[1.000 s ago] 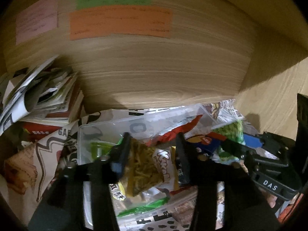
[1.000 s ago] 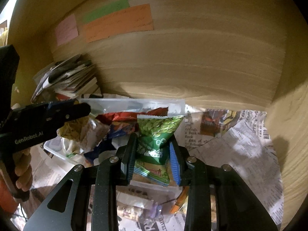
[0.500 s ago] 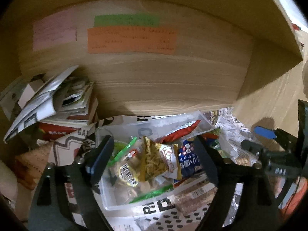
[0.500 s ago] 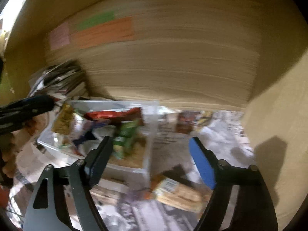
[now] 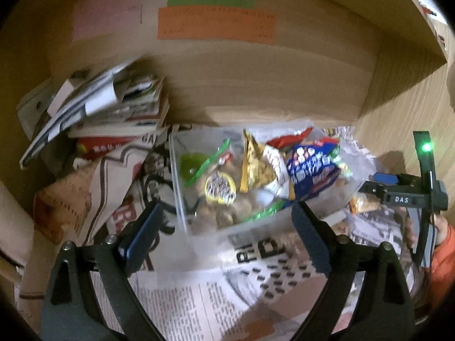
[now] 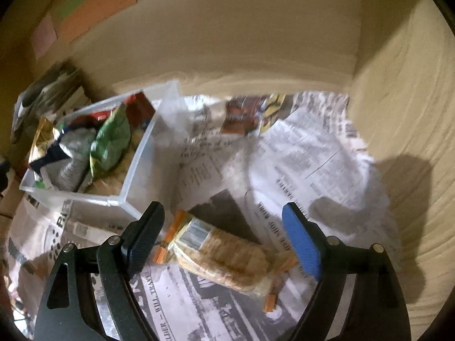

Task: Organize snacks
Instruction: 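Grasp the brown wafer bar with the left tool while the right tool grasps the orange-wrapped cake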

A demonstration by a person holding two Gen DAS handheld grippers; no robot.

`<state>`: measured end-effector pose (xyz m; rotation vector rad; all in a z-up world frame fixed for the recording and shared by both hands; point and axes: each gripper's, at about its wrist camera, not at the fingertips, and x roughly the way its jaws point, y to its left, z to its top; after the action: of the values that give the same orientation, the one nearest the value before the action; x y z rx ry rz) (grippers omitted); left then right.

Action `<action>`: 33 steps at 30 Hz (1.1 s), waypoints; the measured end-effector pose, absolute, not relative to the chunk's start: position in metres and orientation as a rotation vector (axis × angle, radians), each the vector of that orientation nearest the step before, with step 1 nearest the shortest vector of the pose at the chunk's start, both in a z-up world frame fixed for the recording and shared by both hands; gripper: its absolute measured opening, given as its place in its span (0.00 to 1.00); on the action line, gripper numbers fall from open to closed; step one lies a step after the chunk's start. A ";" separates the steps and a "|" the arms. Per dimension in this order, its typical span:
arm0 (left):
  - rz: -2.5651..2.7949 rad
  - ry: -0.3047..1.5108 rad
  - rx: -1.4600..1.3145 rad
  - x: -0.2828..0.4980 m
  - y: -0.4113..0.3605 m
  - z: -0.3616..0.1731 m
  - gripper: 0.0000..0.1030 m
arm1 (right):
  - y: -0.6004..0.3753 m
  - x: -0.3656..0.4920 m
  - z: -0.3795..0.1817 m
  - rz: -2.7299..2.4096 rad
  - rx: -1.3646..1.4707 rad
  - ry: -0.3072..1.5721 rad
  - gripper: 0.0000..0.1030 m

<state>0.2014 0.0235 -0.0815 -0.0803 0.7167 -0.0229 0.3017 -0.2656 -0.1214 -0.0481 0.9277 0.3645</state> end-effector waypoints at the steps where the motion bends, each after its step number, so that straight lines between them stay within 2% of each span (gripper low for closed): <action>1: -0.026 0.720 -0.081 0.199 0.023 -0.083 0.90 | -0.264 0.300 -0.124 0.377 -0.051 0.940 0.80; 15: -0.176 0.814 -0.046 0.190 -0.022 -0.119 0.90 | -0.243 0.230 -0.135 0.501 -0.102 0.983 0.78; 21: -0.260 0.847 -0.034 0.207 -0.051 -0.127 0.90 | -0.226 0.205 -0.138 0.491 -0.153 0.932 0.76; 25: -0.302 0.855 -0.013 0.223 -0.069 -0.129 0.90 | -0.230 0.211 -0.138 0.458 -0.111 0.922 0.67; 33: -0.359 0.926 -0.010 0.253 -0.092 -0.147 0.90 | -0.246 0.223 -0.142 0.414 -0.056 0.936 0.41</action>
<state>0.2533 -0.0919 -0.1467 -0.0100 0.9258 -0.3594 0.2233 -0.2458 -0.1422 -0.0559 0.9361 0.4141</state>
